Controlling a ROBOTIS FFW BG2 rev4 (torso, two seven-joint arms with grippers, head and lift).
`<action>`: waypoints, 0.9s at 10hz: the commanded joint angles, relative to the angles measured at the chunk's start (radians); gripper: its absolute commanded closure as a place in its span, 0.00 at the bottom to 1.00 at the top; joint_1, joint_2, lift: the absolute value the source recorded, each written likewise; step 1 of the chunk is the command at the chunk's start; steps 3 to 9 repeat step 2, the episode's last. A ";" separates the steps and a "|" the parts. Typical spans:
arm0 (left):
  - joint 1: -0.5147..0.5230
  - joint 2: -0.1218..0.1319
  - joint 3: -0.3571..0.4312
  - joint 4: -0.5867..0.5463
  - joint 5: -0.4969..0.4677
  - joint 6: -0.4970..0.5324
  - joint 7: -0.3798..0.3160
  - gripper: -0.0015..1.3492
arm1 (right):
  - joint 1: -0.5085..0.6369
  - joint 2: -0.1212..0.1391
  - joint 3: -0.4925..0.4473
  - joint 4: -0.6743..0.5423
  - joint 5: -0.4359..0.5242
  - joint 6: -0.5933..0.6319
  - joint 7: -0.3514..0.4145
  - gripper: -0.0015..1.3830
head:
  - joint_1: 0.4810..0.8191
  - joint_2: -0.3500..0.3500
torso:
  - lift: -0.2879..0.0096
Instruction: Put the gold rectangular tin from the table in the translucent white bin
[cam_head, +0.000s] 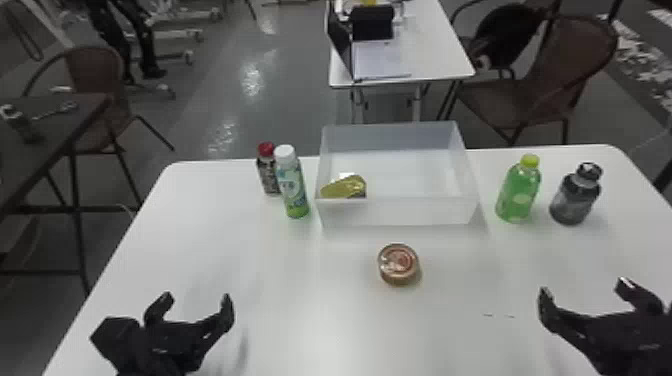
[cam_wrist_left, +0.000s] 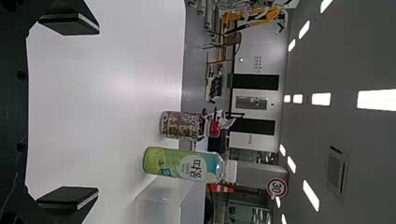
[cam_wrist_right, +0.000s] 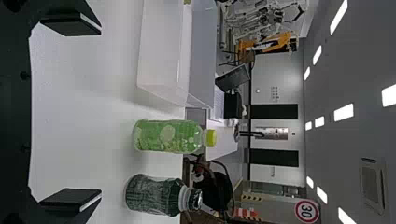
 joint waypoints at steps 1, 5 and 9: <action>-0.002 -0.003 -0.010 0.003 0.006 -0.001 0.000 0.07 | -0.001 0.005 0.000 0.004 -0.004 -0.005 0.000 0.05 | 0.63 0.69 | 0.67; -0.003 -0.003 -0.013 0.003 0.008 -0.001 0.000 0.07 | -0.003 0.008 0.000 0.004 -0.002 -0.005 0.000 0.05 | 0.63 0.68 | 0.67; -0.003 -0.003 -0.013 0.003 0.008 -0.001 0.000 0.07 | -0.003 0.008 0.000 0.004 -0.002 -0.005 0.000 0.05 | 0.63 0.68 | 0.67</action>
